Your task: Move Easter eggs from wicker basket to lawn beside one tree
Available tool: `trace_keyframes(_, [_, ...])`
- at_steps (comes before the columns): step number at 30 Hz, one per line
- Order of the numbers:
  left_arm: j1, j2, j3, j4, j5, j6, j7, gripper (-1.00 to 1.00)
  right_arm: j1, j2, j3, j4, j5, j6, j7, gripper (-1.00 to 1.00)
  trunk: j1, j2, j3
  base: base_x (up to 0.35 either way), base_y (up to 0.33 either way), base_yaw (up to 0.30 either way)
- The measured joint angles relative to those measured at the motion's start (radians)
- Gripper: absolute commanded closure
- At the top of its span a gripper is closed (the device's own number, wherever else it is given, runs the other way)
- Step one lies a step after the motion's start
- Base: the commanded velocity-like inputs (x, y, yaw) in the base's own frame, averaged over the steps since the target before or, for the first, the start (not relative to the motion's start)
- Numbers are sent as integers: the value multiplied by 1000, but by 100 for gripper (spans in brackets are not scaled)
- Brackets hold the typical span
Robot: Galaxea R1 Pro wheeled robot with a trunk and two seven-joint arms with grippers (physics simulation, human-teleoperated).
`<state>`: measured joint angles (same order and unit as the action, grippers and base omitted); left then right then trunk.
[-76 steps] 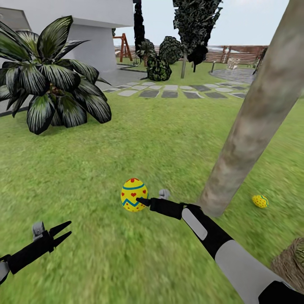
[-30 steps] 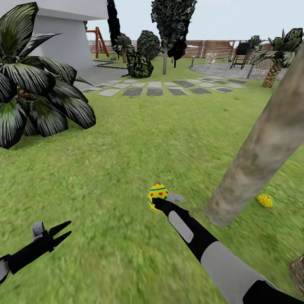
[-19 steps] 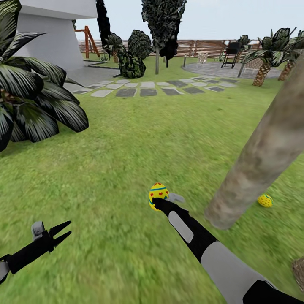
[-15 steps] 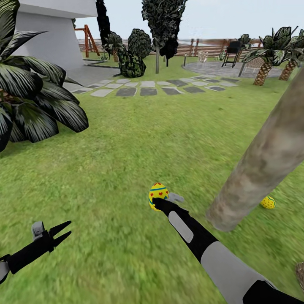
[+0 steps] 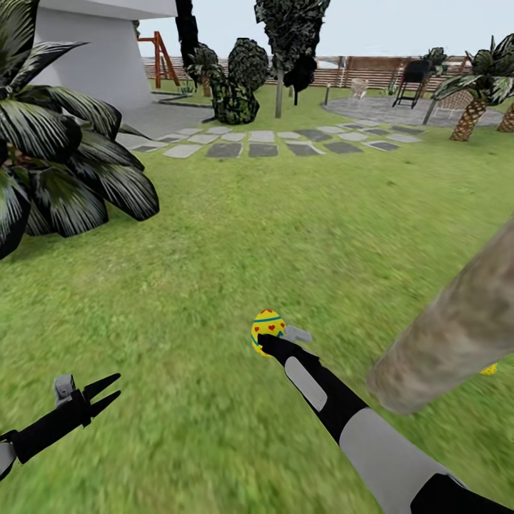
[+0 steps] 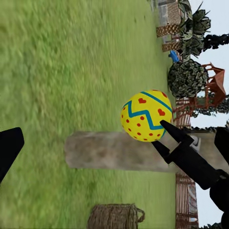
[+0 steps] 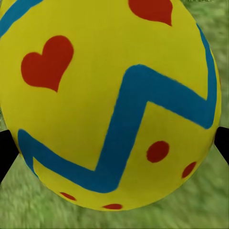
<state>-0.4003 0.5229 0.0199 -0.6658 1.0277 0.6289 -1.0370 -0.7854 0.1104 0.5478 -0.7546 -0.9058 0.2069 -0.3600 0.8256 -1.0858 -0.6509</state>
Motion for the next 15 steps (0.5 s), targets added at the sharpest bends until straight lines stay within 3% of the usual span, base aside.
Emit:
trace_keyframes(10, [0, 0, 0, 0, 0, 0, 0, -100, 0, 0, 0, 0, 0, 0, 0, 100, 0, 0, -15, 290, 99, -128])
trace_keyframes(15, [0, -1, 0, 1, 1, -24, -1, -100, 0, 0, -3, 0, 0, -2, 0, 100, 0, 0, -23, 33, 12, -135])
